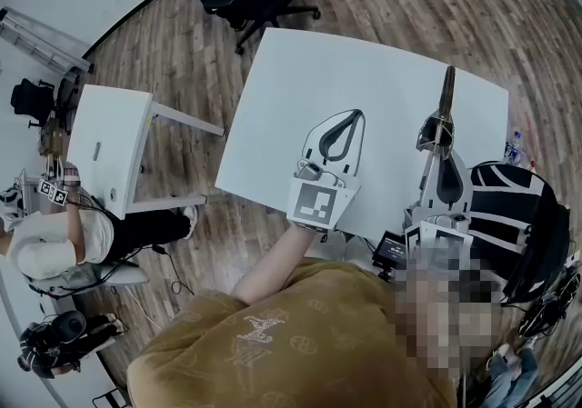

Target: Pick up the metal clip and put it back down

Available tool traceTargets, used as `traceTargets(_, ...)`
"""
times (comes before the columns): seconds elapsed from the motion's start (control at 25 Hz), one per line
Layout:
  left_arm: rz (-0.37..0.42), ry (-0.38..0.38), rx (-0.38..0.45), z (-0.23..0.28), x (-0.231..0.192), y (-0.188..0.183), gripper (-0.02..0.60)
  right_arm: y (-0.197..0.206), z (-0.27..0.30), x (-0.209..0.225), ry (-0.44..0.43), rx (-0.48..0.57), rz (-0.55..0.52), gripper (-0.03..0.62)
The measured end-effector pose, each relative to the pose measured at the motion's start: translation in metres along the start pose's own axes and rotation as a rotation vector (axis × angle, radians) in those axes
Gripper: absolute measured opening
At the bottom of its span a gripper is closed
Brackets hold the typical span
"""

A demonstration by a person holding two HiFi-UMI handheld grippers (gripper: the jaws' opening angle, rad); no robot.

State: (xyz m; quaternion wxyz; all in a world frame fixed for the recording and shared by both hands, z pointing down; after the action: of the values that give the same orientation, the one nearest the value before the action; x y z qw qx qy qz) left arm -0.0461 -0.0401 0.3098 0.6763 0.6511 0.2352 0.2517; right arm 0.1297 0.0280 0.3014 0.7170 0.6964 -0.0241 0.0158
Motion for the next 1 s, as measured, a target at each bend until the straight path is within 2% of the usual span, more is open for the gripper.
traceTargets(1.0, -0.011, -0.013, -0.009, -0.0075, -0.003, 0.0, 0.006, 0.0035, -0.0049, -0.002, -0.002, -0.013, 0.005, 0.026)
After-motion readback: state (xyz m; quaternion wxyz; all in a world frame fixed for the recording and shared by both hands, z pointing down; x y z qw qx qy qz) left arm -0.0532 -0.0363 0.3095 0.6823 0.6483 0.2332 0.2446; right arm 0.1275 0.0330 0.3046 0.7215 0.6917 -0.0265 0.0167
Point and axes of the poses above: the fingertips, and each gripper's own axes: z forward along the fingers, x to its right, y out of its underside, the point moved 6 cm from there along -z, backward along the fingers, and after that the axes turned 5 degrees about y, right-handed, at the moved point
